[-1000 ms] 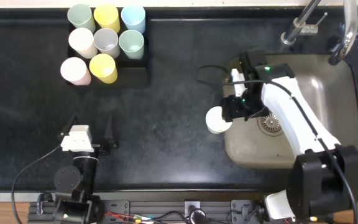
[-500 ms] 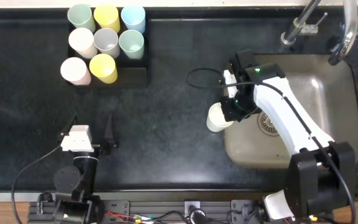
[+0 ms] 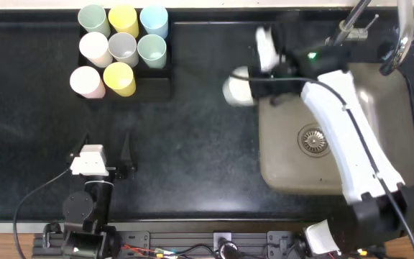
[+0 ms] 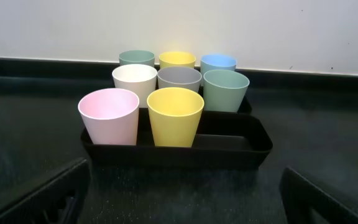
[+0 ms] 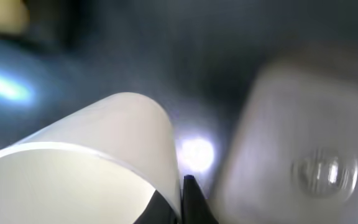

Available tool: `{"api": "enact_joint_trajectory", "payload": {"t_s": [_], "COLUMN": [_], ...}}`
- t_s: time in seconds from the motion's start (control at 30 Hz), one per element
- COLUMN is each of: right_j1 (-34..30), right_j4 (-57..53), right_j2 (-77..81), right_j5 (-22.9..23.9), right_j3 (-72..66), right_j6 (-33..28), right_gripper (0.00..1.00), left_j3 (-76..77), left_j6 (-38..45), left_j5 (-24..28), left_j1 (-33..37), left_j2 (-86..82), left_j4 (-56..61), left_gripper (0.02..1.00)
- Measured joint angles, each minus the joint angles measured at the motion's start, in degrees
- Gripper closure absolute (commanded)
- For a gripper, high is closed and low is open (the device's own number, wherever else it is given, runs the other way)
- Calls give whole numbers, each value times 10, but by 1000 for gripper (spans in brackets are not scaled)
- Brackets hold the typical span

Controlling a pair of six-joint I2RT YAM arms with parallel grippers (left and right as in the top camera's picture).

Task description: Store Cups

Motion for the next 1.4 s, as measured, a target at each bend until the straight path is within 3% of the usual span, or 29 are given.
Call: {"api": "enact_joint_trajectory", "payload": {"t_s": [0.37,0.83,1.4], "right_j1": [116,196,208], "right_j4": [12,3,3], "right_j2": [133,261,327], "right_j5": [-16,18,24], "right_j3": [276,282,283], "right_j6": [45,79,106], "right_gripper": [961,958,958], "left_j3": [0,0,0], "left_j6": [0,0,0], "left_j5": [0,0,0], "left_j1": [0,0,0], "left_j2": [0,0,0], "left_j4": [0,0,0], "left_gripper": [18,18,18]}}
